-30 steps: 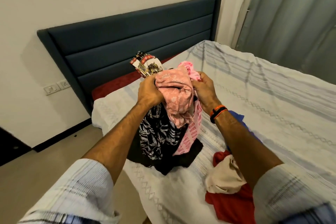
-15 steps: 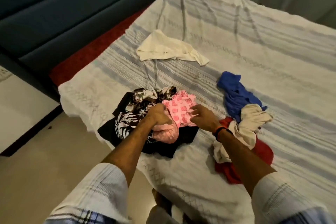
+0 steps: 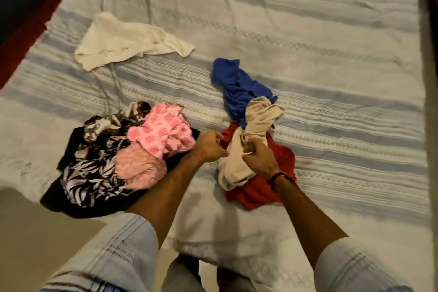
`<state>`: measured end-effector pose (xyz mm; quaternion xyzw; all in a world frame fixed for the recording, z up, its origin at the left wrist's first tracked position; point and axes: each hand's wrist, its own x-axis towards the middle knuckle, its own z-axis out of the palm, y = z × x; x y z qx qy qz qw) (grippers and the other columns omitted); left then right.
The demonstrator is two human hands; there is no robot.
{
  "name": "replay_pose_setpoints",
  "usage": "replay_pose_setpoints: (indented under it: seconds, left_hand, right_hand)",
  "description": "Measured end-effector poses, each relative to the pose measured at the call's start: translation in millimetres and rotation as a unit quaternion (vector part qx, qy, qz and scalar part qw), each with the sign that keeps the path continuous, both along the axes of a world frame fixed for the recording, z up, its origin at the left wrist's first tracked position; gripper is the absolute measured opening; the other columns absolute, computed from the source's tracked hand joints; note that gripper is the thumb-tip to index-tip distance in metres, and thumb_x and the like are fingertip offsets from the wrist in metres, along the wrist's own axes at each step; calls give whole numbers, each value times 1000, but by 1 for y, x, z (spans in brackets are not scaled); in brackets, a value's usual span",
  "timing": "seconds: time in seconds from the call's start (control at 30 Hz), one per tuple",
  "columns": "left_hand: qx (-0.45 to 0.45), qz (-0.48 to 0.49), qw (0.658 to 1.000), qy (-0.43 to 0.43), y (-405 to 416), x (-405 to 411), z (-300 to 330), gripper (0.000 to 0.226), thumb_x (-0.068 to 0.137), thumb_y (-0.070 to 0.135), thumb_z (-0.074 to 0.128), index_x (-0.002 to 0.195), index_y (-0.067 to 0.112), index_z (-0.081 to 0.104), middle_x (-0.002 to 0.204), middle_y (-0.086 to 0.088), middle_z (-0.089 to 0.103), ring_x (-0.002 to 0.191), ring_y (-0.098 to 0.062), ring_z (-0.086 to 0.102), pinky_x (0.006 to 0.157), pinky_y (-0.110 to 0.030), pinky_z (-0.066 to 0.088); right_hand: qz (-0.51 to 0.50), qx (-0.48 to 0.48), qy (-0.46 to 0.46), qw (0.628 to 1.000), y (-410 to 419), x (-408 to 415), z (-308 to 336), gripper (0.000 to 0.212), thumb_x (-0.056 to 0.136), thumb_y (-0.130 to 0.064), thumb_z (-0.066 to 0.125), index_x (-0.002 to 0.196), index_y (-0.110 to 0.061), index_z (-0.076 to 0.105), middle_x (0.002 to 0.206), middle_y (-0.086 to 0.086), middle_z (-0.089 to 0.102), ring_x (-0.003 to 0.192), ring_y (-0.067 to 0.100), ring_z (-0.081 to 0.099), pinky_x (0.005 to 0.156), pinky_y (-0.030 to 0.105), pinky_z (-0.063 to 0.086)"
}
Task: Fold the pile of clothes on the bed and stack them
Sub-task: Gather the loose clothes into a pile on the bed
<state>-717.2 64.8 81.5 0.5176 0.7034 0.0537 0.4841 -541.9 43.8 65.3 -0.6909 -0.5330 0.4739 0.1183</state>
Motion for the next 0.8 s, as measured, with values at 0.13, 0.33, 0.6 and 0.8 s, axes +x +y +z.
replay_pose_setpoints:
  seconds: [0.13, 0.33, 0.6, 0.8]
  left_hand:
    - [-17, -44, 999, 20, 11, 63, -45, 63, 77, 29, 82, 130, 11, 53, 131, -8, 59, 119, -24, 57, 94, -31, 46]
    - [-31, -42, 998, 37, 21, 101, -100, 50, 81, 12, 69, 126, 8, 47, 128, -11, 58, 117, -28, 56, 93, -36, 50]
    - [13, -5, 1000, 27, 31, 81, -108, 91, 67, 17, 82, 143, 12, 33, 127, -5, 49, 115, -21, 53, 94, -35, 48]
    - [205, 99, 974, -16, 36, 61, -76, 76, 71, 13, 73, 140, 27, 46, 116, 4, 65, 96, -8, 57, 83, -20, 44]
  right_hand:
    - [-56, -7, -15, 998, 2, 55, -38, 37, 81, -7, 64, 118, -9, 58, 111, 8, 67, 96, 23, 63, 85, 31, 49]
    - [-44, 1, -17, 999, 27, 70, -91, 52, 78, -30, 75, 121, -11, 54, 117, 8, 64, 108, 28, 61, 89, 40, 51]
    - [-67, -31, 90, 993, 58, 36, -102, 37, 78, -37, 65, 107, -16, 73, 107, 12, 73, 104, 31, 66, 88, 41, 51]
    - [80, -6, 294, 952, 80, 32, -63, 19, 84, -9, 70, 95, 7, 72, 94, 20, 72, 89, 19, 64, 89, 40, 53]
